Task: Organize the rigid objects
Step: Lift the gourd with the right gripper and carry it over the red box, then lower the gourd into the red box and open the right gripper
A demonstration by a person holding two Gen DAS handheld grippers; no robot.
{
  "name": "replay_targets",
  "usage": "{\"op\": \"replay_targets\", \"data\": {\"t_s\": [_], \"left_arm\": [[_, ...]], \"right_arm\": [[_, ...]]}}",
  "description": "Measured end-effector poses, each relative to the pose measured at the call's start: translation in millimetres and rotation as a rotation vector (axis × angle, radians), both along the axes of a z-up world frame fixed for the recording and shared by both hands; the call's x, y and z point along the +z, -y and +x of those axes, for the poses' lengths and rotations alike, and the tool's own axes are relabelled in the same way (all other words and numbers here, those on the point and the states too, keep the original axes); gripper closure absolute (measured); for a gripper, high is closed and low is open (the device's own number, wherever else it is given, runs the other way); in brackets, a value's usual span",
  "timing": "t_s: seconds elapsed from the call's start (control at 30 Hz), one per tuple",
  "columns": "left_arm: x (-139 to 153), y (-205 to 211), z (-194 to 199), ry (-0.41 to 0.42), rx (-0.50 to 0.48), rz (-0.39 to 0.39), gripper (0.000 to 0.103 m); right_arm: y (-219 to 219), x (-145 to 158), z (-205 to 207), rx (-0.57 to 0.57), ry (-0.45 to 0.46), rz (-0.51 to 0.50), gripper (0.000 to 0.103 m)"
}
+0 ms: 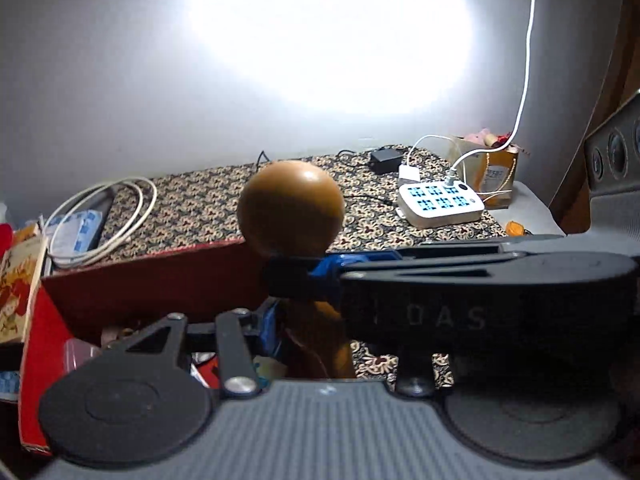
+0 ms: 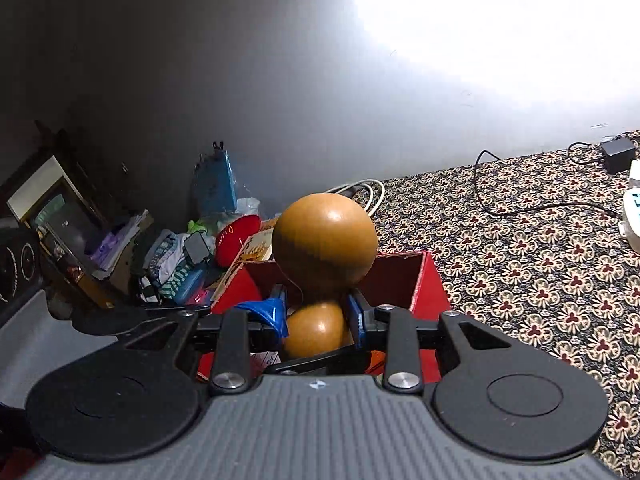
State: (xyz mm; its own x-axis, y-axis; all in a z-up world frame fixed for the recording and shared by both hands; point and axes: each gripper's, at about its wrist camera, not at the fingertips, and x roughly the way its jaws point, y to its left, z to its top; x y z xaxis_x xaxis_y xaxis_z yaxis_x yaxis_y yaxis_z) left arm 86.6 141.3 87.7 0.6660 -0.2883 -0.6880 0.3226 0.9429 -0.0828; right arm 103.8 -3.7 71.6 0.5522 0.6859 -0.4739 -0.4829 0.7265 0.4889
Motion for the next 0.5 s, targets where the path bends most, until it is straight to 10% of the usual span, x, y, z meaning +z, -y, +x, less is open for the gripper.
{"op": "replay_targets", "data": {"t_s": [0.5], "left_arm": [[-86.1,-66.2,54.9,-0.238,0.05,-0.022,0.065]], "right_arm": [[-74.4,-57.6,27.8,-0.072,-0.078,-0.177,0.093]]}}
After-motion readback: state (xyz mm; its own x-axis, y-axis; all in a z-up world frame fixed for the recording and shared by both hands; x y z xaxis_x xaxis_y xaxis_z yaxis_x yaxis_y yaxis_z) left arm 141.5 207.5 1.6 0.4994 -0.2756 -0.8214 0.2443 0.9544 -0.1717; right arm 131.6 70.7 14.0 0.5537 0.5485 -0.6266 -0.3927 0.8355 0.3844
